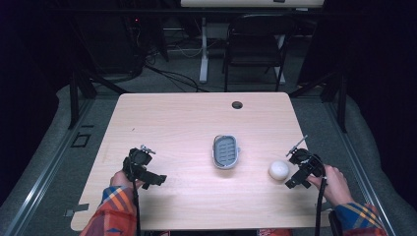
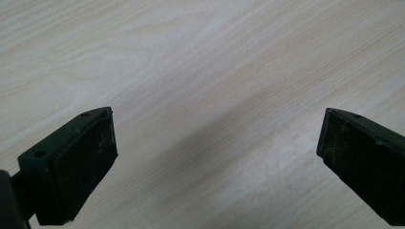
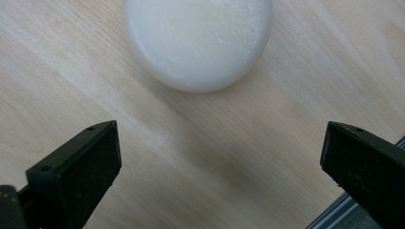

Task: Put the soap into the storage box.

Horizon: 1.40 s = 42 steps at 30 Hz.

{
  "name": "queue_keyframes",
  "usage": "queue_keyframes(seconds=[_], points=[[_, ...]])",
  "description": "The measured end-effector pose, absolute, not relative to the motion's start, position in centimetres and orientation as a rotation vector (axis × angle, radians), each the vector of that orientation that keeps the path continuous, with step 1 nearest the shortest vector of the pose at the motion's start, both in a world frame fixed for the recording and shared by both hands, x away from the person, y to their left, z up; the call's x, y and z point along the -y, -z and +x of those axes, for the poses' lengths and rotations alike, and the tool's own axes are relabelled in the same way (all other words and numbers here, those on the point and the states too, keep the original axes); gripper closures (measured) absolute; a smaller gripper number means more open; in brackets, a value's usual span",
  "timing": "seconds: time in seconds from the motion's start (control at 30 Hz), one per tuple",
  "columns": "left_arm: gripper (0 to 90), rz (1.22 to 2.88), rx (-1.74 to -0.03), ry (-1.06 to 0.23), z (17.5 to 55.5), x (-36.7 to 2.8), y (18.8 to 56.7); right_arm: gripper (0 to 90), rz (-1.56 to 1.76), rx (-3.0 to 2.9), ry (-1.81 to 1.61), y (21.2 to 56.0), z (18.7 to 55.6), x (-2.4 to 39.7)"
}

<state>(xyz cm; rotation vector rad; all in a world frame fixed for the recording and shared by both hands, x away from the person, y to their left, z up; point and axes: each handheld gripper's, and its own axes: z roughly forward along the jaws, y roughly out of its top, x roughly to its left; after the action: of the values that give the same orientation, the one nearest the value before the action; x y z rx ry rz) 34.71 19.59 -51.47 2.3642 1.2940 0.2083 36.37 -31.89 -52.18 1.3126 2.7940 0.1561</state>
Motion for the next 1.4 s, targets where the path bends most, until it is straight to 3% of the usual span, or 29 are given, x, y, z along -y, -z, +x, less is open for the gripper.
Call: queue_keyframes(seconds=[1.4], points=[[0.0,2.364,-1.290,-0.201,34.8,-19.4,51.5,0.0,1.294,-2.762,-0.313,51.4,39.2,28.7]])
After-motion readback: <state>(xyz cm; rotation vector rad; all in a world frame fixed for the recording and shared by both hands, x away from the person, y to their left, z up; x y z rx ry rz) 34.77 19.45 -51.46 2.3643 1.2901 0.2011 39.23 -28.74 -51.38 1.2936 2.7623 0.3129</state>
